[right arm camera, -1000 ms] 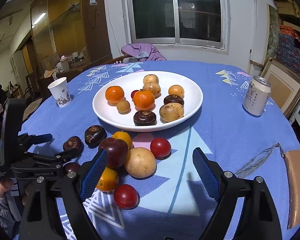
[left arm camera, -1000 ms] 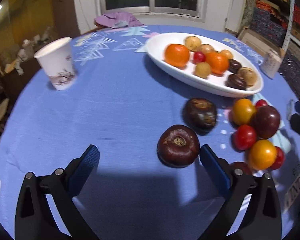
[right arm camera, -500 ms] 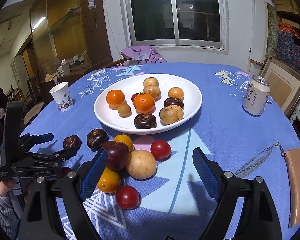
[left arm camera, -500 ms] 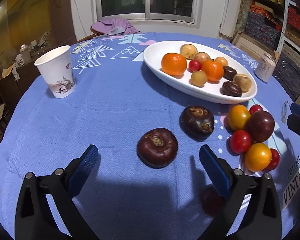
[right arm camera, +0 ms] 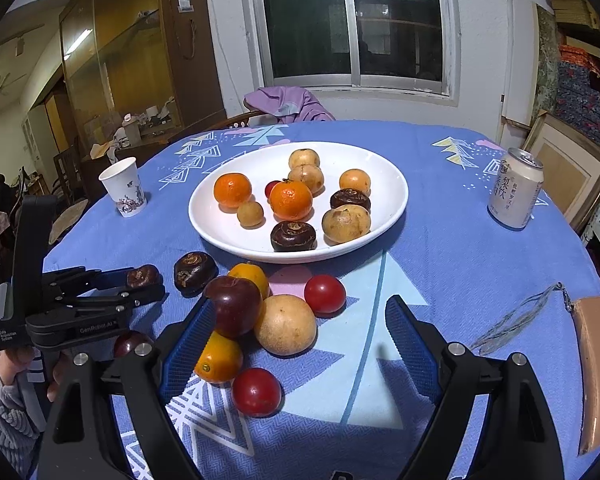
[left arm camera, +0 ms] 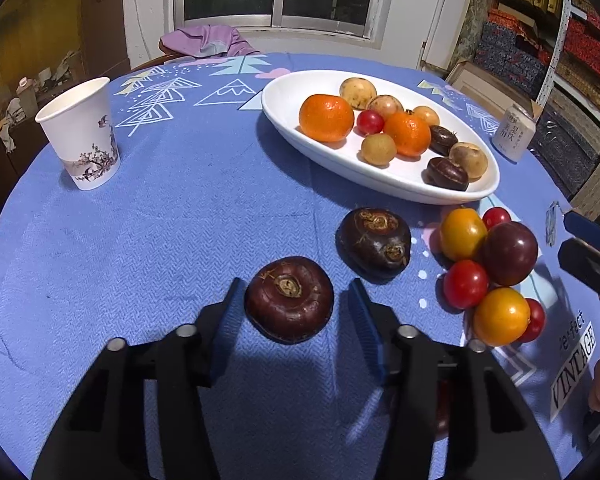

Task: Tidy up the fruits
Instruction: 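Grasp a dark brown fruit with the left tool while the right tool grasps a dark red plum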

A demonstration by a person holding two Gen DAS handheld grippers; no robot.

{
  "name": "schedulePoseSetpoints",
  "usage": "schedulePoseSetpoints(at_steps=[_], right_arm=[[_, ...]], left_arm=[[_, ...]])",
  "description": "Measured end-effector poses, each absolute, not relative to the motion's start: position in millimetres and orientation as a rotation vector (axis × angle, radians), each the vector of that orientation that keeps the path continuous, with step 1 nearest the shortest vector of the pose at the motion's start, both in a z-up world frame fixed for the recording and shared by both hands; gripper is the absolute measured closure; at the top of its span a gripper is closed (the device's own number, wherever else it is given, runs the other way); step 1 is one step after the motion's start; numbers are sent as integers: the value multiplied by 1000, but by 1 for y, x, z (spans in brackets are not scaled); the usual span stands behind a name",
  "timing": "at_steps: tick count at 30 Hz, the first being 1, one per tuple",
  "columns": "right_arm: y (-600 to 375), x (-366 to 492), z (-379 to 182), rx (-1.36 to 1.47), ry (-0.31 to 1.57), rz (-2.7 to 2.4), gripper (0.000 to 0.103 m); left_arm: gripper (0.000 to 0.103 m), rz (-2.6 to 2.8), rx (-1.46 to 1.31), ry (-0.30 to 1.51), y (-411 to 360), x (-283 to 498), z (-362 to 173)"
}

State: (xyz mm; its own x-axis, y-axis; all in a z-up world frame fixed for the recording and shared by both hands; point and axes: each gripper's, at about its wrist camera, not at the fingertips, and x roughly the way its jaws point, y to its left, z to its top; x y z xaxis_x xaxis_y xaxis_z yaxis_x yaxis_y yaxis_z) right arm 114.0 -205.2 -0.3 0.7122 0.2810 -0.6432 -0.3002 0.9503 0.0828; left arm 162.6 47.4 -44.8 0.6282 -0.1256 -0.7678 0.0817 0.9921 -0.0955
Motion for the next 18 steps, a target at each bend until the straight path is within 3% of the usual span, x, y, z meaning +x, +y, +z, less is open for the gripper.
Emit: schedulePoseSetpoints(at_steps=[2, 15, 18], right_arm=[[-204, 114, -1, -32, 708, 324, 15], [-186, 102, 1, -140, 648, 341, 16], [-175, 102, -1, -168, 638, 339, 22]], left_arm=[[60, -116, -60, 883, 50, 165, -45], [60, -31, -49, 878, 60, 162, -43], [60, -31, -56, 880, 62, 162, -43]])
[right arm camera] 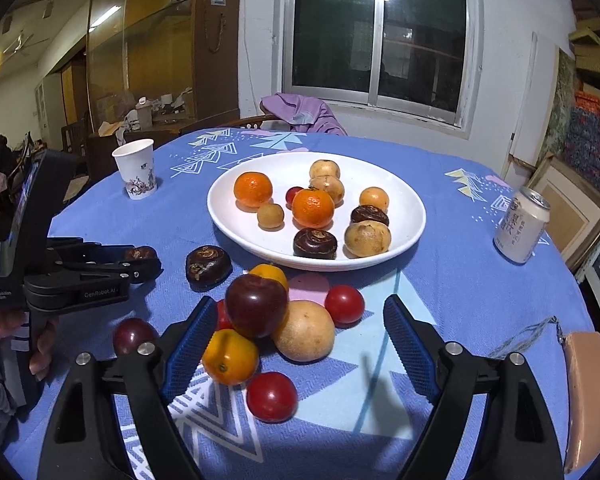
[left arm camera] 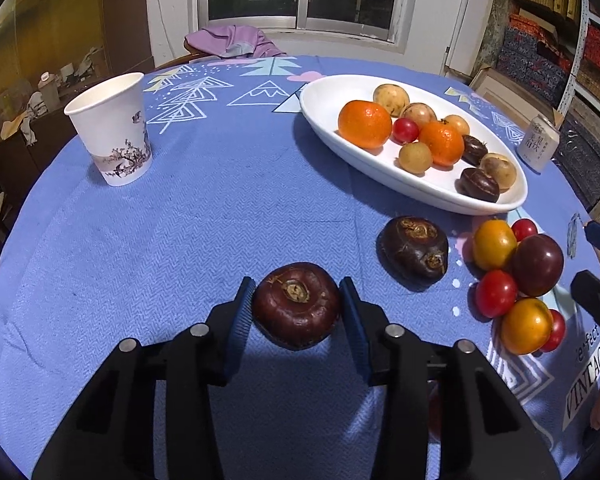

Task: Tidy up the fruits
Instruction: 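Grasp a dark brown fruit with the left tool while the right tool grasps a dark red plum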

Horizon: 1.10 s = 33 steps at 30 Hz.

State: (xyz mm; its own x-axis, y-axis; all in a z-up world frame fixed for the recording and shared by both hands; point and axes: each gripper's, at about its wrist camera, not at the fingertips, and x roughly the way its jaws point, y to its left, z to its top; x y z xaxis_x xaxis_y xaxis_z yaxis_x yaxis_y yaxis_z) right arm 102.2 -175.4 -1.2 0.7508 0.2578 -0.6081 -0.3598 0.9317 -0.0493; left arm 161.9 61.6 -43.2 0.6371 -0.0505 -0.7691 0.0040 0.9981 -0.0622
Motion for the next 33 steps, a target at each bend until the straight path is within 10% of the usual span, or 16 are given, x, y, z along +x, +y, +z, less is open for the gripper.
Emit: schedulePoseSetpoints(at_steps=[18, 33], right_arm=[[-144, 117, -22, -210, 721, 334, 62], [-156, 111, -9, -142, 704, 352, 63]], left_arm=[[60, -23, -52, 880, 62, 162, -45], [60, -22, -42, 855, 59, 157, -41]])
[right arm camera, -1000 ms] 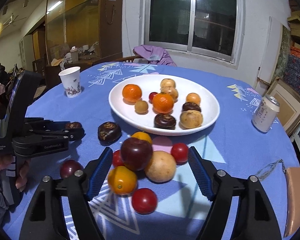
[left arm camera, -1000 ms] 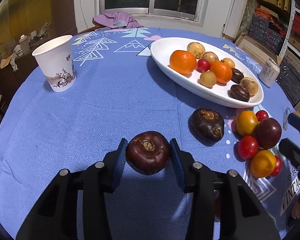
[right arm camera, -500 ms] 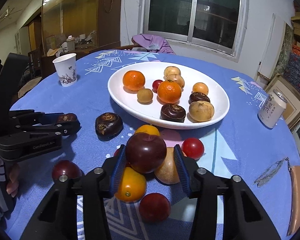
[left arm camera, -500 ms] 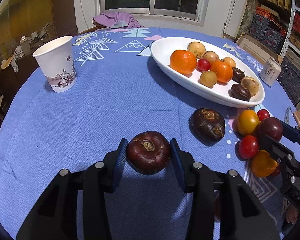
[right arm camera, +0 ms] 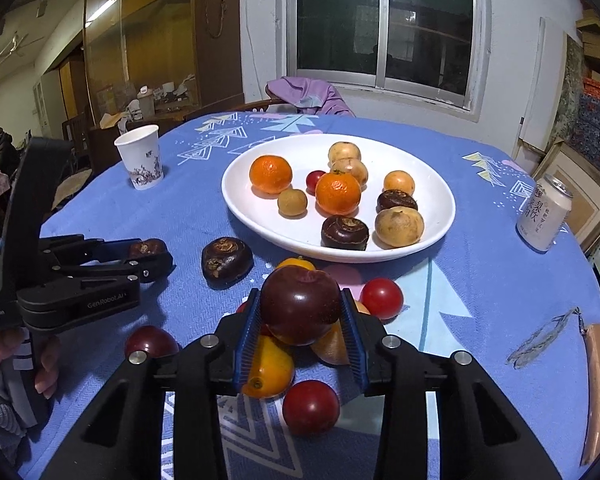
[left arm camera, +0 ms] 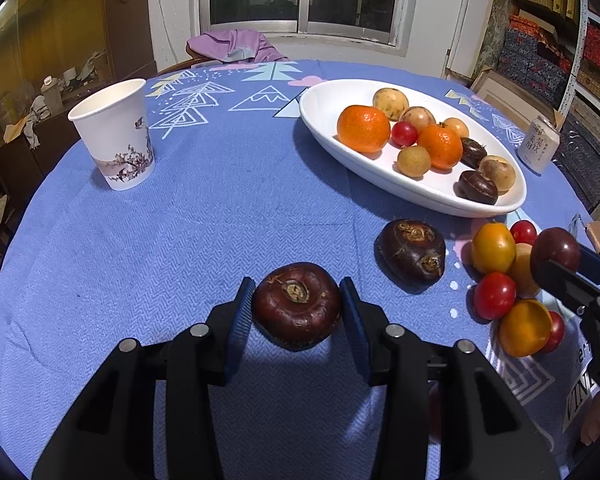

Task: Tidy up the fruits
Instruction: 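Grasp a dark brown fruit with the left tool while the right tool grasps a dark red plum, then carry both fruits over the white plate and open both tools to drop them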

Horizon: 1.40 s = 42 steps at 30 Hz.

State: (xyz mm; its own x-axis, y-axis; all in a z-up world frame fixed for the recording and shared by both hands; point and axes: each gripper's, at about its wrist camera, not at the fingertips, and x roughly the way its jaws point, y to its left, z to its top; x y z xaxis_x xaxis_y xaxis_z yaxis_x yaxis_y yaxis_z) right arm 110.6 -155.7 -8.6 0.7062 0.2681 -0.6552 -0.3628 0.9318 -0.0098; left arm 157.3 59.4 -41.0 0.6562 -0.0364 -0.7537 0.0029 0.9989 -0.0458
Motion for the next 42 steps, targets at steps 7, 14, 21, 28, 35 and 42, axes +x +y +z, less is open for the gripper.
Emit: schedulePoseSetpoints(at_steps=[7, 14, 21, 28, 35, 42], right_arm=[[-174, 106, 6, -92, 670, 348, 63], [-196, 105, 20, -25, 638, 333, 63], [-215, 121, 33, 30, 638, 319, 64], [-230, 166, 63, 74, 610, 274, 64], [-232, 222, 75, 131, 605, 270, 64], [-218, 271, 33, 122, 710, 270, 64]], left_arm=[[60, -28, -22, 779, 52, 144, -26], [60, -14, 7, 675, 41, 132, -1], [60, -8, 47, 642, 30, 150, 22], [61, -29, 76, 602, 5, 185, 49], [61, -66, 65, 592, -26, 228, 50], [61, -104, -3, 679, -17, 264, 21]])
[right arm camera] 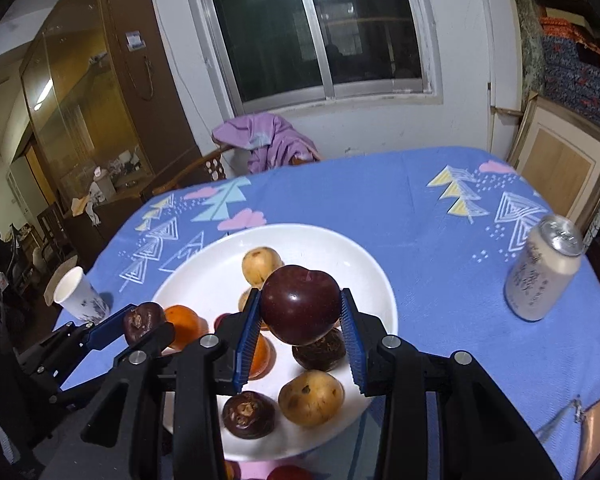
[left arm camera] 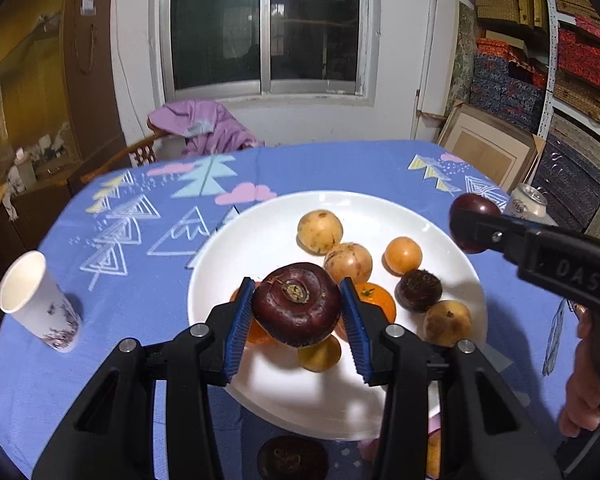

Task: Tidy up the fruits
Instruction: 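Carry both fruits over the white plate and open both tools to drop them, then grasp a dark red plum with the left tool while the right tool grasps a red tomato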

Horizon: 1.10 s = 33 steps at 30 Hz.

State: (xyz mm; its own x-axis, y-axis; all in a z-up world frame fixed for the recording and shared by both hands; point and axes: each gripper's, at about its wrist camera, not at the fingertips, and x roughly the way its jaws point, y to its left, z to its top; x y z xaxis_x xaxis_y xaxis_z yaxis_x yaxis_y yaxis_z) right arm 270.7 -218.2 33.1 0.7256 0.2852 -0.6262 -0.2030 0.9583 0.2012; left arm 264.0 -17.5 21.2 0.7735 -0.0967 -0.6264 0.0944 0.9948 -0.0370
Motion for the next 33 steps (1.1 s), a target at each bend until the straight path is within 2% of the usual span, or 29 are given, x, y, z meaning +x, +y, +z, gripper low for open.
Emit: schedulePoseSetpoints(at_steps=[7, 9, 10, 11, 13, 14, 21, 23, 28, 33], right_arm=[[-195, 289, -2, 65, 798, 312, 64], [-191, 290, -5, 63, 812, 323, 63], [-190, 289, -6, 61, 816, 324, 62], [-190, 288, -7, 65, 813, 319, 56], [-193, 286, -3, 71, 796, 306, 45], [-194, 285, 0, 73, 784, 299, 43], [-207, 268, 36, 128, 706, 292, 42], [-209, 258, 49, 143, 683, 299, 34], [-211, 214, 76, 146, 621, 330, 29], [-215, 165, 65, 115, 610, 327, 23]], left_arm=[[60, -155, -107, 759, 7, 289, 5], [53, -170, -107, 773, 7, 290, 3], [43, -167, -98, 774, 6, 290, 3], [33, -159, -88, 769, 5, 288, 4], [31, -158, -87, 758, 3, 287, 6], [31, -160, -86, 758, 3, 286, 8], [30, -107, -93, 668, 15, 266, 42], [13, -78, -104, 628, 23, 251, 58], [12, -54, -98, 577, 33, 204, 71], [12, -45, -38, 635, 35, 146, 32]])
